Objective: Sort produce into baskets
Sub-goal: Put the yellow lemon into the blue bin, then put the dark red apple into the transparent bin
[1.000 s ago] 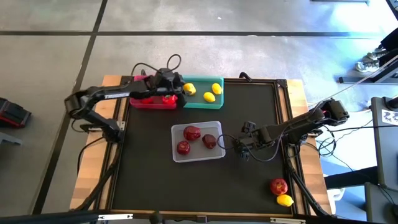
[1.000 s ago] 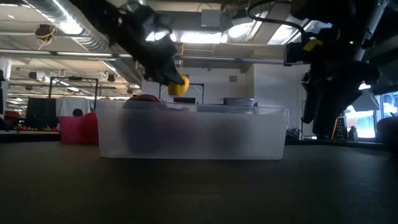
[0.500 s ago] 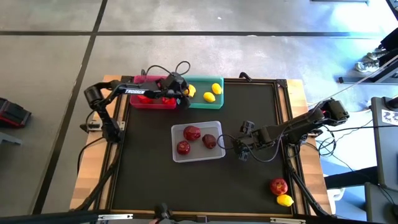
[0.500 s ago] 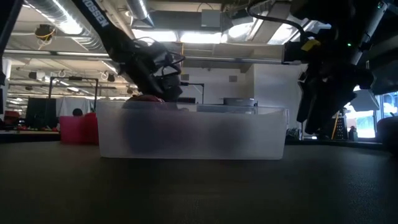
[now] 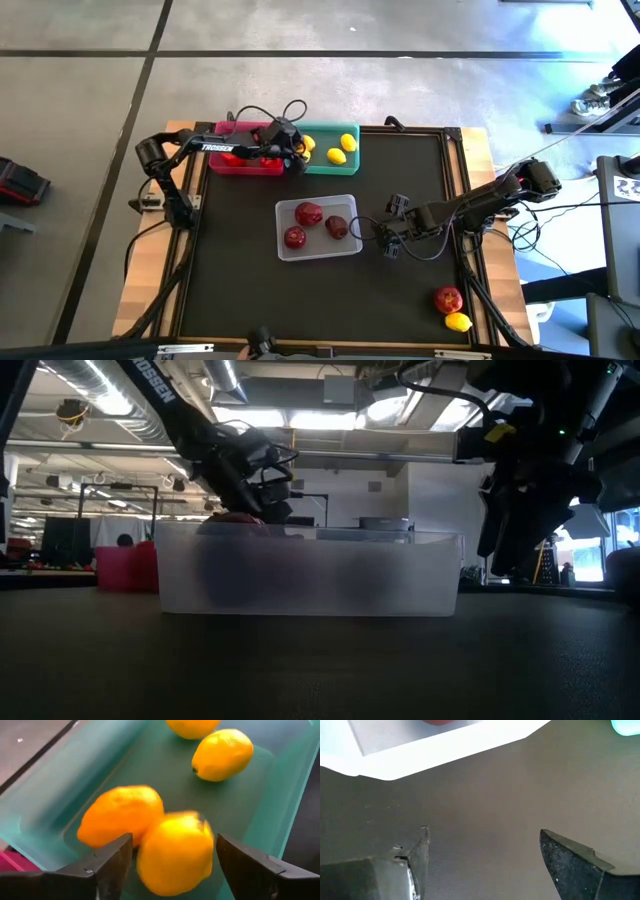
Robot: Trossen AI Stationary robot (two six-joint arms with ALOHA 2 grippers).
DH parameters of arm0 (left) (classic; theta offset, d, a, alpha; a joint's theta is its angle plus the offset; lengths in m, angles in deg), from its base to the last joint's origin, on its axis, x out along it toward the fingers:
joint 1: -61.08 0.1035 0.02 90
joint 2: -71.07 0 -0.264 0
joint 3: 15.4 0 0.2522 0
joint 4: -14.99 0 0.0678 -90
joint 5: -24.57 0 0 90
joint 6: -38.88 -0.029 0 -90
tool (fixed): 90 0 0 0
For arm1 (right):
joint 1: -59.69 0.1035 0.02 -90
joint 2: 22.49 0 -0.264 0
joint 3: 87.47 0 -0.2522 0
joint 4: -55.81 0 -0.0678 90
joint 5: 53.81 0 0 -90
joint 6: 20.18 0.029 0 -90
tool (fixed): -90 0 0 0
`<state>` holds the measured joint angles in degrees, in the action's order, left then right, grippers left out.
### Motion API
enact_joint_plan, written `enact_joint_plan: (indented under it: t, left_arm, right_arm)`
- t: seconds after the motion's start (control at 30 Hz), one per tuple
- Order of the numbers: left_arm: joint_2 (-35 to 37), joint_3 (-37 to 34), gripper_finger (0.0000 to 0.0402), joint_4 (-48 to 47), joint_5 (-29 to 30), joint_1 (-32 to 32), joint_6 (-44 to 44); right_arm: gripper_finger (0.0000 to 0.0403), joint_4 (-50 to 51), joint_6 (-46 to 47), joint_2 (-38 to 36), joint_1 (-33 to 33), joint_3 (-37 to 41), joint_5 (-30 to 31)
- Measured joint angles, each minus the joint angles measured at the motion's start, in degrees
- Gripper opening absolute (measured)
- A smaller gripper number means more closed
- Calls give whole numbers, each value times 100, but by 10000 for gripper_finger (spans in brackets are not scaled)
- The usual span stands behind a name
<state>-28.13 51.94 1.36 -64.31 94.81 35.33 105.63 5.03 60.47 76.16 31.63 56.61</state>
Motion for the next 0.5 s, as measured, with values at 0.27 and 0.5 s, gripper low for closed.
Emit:
enact_joint_plan:
  t: [0.27, 0.5]
  left_arm:
    - [352, 4, 305, -458, 2, -47, 67]
    - [1296, 7, 306, -722, 3, -405, 200]
  right_arm:
    - [301, -13, -8, 2, 0, 0, -2]
    - [301, -165, 11, 2, 0, 0, -204]
